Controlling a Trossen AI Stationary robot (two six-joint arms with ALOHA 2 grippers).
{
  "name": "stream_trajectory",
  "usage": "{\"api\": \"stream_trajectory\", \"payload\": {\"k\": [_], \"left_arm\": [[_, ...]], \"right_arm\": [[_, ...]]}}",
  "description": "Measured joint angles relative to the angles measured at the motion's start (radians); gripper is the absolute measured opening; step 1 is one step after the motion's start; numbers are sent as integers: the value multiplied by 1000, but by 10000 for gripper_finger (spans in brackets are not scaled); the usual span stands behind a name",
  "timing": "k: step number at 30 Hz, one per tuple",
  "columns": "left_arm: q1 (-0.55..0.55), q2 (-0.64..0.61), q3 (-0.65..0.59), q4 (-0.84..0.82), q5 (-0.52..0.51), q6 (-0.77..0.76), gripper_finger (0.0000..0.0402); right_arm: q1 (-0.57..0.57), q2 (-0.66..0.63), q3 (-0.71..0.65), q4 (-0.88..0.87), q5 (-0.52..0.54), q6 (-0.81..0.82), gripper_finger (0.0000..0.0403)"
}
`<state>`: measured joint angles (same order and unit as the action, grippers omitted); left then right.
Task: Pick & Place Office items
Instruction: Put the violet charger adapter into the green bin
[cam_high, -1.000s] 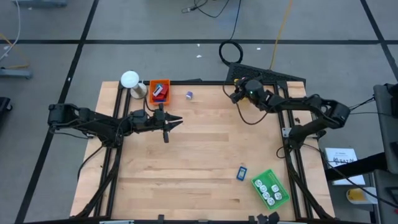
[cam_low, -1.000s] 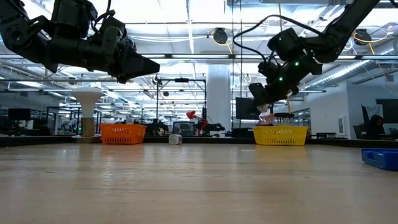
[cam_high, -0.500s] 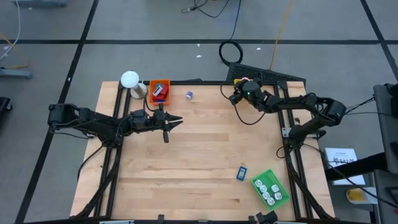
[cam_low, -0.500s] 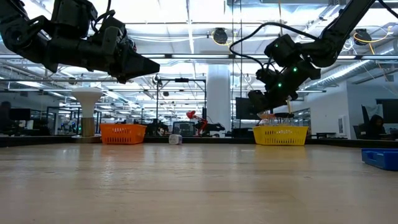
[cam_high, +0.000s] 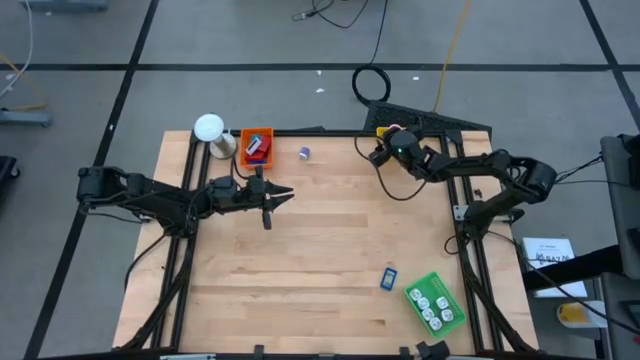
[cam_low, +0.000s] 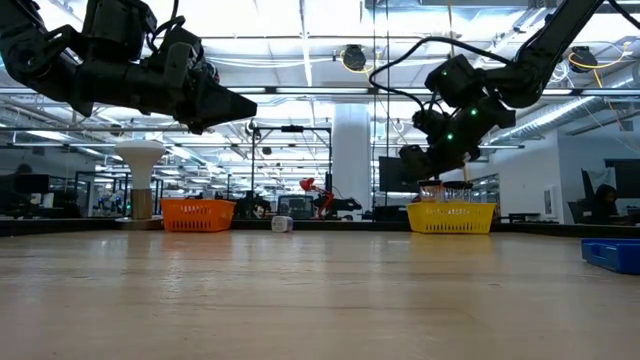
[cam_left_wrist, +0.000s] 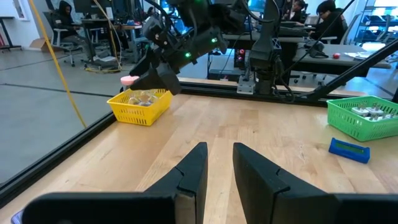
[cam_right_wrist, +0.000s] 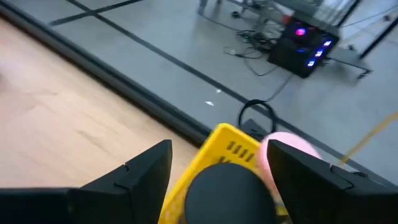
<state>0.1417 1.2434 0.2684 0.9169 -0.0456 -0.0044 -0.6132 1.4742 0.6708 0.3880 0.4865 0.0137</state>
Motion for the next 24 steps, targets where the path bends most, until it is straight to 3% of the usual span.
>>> {"api": "stream_trajectory", "payload": {"k": [5, 10, 17, 21, 24], "left_arm": [[0, 0, 0, 0, 0, 0, 76], [0, 0, 0, 0, 0, 0, 76], [0, 0, 0, 0, 0, 0, 76], [0, 0, 0, 0, 0, 0, 76], [0, 0, 0, 0, 0, 0, 76]], "right_arm": [[32, -64, 0, -17, 97, -44, 233], [104, -204, 1, -71, 114, -63, 187], [248, -337, 1, -283, -18, 84, 85], [336, -341, -31, -283, -48, 99, 19], [392, -341, -63, -267, -47, 110, 8]]}}
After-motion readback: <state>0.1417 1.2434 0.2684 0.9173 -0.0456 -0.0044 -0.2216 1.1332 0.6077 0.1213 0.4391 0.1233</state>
